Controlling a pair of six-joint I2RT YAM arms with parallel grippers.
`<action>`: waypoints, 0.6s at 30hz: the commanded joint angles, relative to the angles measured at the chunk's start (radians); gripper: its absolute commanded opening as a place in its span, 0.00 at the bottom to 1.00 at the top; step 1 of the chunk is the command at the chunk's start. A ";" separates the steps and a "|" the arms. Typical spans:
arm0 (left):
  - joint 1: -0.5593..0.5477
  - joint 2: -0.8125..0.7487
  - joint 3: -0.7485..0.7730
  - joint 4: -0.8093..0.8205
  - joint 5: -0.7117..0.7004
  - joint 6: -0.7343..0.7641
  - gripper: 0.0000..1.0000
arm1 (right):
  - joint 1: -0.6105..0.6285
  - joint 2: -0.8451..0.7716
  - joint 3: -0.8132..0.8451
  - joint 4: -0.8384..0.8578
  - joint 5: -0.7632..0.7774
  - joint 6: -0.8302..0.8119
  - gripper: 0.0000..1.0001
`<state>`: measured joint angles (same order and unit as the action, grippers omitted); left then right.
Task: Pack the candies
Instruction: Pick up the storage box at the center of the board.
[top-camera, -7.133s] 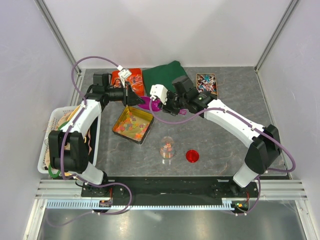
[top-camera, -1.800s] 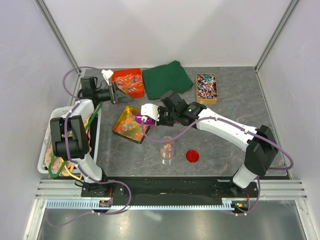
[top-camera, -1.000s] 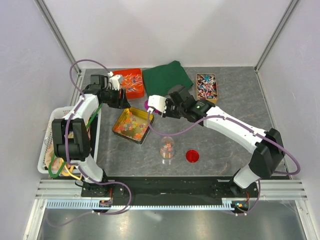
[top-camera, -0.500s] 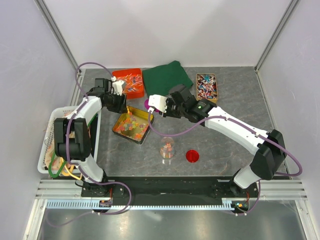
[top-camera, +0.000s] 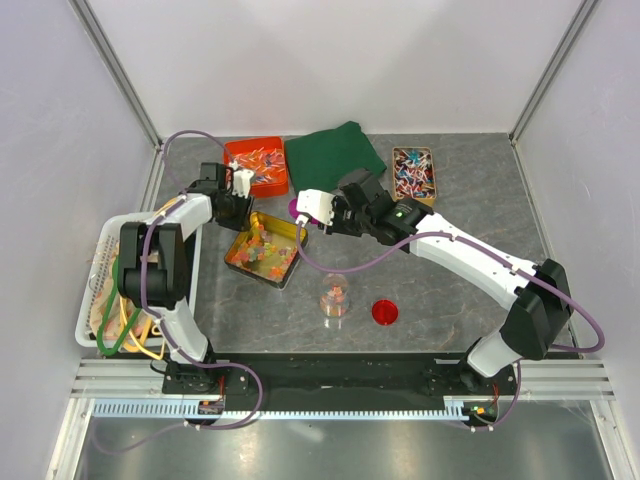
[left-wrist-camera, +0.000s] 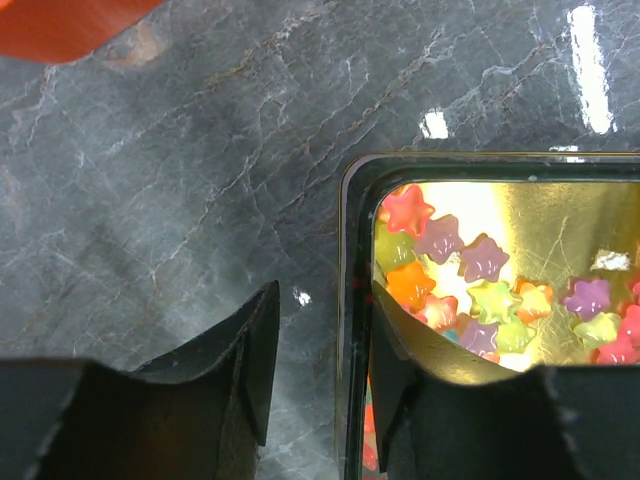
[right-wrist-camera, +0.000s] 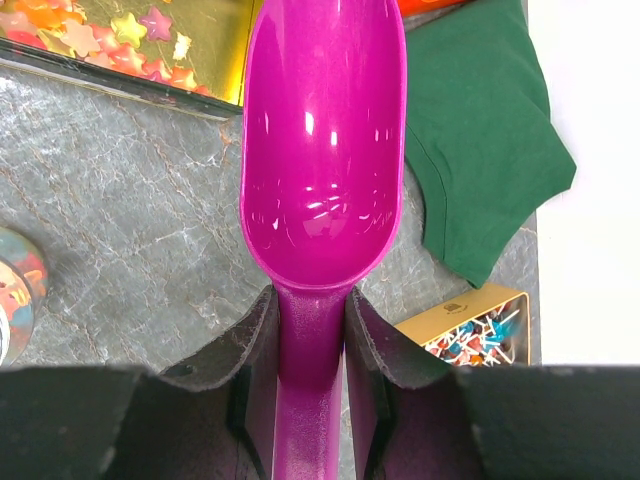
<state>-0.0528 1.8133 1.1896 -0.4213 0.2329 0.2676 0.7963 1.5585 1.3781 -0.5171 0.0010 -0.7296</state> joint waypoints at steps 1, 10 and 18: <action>-0.016 0.015 -0.013 0.072 -0.035 0.062 0.43 | 0.003 -0.023 -0.001 0.014 0.002 0.002 0.00; -0.053 0.029 -0.073 0.138 -0.076 0.100 0.28 | 0.001 -0.018 0.004 0.005 -0.025 0.002 0.00; -0.074 0.047 -0.067 0.128 -0.110 0.105 0.13 | 0.001 -0.023 0.022 -0.023 -0.029 -0.013 0.00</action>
<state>-0.1177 1.8271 1.1263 -0.3046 0.1600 0.3298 0.7963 1.5585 1.3781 -0.5335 -0.0082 -0.7307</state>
